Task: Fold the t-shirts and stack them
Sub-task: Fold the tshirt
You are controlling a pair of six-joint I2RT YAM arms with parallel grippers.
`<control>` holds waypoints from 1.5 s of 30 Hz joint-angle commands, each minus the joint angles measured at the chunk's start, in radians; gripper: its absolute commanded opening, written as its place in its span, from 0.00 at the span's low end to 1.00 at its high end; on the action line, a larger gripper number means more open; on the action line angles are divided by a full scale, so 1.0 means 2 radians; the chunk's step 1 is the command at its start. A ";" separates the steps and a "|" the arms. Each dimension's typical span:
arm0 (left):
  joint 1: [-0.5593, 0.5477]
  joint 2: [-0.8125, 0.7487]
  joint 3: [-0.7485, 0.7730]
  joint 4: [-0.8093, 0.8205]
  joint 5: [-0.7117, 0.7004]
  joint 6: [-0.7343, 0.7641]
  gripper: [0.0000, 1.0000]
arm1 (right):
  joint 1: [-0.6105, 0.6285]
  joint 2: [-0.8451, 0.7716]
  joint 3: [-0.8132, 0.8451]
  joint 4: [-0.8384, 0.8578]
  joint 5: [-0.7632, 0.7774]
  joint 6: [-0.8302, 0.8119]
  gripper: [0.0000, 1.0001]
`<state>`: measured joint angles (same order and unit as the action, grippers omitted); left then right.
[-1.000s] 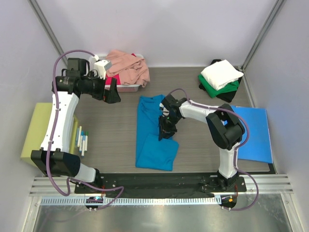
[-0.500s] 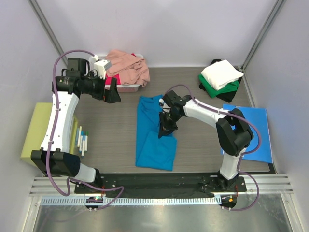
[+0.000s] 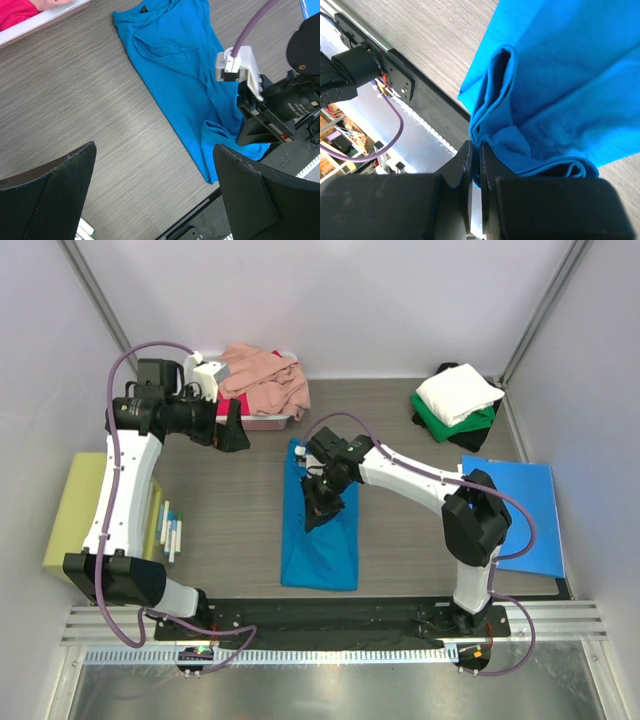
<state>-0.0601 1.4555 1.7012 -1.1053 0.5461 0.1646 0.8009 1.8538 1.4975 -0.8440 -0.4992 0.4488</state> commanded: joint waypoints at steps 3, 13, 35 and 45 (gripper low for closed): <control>0.004 -0.021 0.021 -0.001 0.004 0.004 1.00 | -0.003 0.018 0.067 -0.035 0.022 -0.021 0.02; 0.004 -0.023 0.025 -0.004 -0.003 0.008 1.00 | -0.002 0.000 0.075 -0.041 0.033 -0.025 0.02; 0.004 -0.024 0.010 -0.001 0.014 0.002 1.00 | -0.073 0.191 0.119 0.033 0.024 -0.017 0.11; 0.004 -0.031 -0.002 0.000 0.007 0.011 1.00 | -0.074 0.166 0.162 -0.004 0.062 -0.030 0.62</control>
<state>-0.0597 1.4334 1.7096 -1.1156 0.5468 0.1692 0.6540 2.2524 1.7592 -0.8257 -0.4442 0.4175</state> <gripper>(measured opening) 0.996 0.474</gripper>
